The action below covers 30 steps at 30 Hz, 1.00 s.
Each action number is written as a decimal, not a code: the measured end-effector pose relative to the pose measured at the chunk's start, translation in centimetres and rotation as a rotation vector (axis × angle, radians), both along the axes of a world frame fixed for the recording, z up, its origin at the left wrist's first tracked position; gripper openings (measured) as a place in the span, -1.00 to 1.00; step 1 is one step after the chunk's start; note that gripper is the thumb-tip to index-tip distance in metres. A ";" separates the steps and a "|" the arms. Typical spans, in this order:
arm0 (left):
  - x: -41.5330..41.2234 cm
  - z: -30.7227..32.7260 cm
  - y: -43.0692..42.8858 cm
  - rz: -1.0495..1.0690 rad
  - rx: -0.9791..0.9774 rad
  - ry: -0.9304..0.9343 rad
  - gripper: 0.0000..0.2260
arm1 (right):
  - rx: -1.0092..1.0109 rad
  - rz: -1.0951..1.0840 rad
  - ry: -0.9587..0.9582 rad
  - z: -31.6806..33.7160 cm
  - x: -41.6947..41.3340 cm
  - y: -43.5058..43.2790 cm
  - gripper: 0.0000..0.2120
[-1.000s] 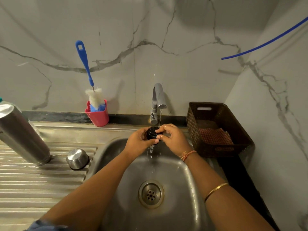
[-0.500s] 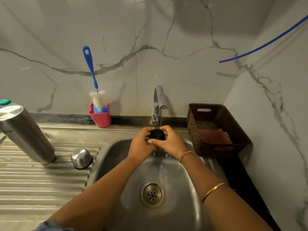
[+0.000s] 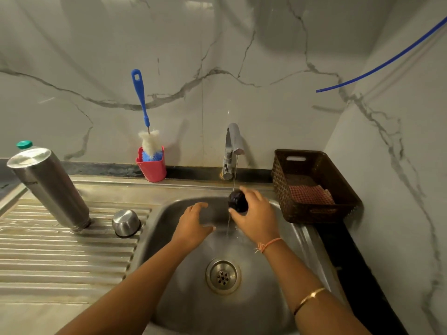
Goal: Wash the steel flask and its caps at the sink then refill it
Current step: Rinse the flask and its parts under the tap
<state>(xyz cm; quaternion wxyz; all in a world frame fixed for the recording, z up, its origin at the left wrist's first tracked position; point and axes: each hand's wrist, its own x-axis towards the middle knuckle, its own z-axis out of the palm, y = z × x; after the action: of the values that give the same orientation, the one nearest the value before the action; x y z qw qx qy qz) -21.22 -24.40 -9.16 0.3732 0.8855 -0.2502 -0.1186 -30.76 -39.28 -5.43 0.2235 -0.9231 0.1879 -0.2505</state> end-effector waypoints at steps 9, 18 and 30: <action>-1.7 -0.9 4.7 0.065 -0.039 -0.001 -0.55 | 0.497 -0.039 0.231 -1.5 -1.6 1.6 -0.56; -1.6 -0.5 8.4 0.159 -0.169 -0.030 -0.70 | 1.372 0.294 -0.067 1.7 -0.8 3.1 -0.67; 1.3 -1.1 17.8 0.184 -0.206 0.036 -0.82 | 1.436 0.221 -0.046 2.2 1.1 8.7 -0.67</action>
<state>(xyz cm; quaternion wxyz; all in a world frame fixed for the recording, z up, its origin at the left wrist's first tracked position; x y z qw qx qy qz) -19.93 -6.56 -10.23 0.4758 0.8594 -0.1722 -0.0733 -29.68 -30.57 -3.25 0.8023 -0.5567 0.2069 -0.0607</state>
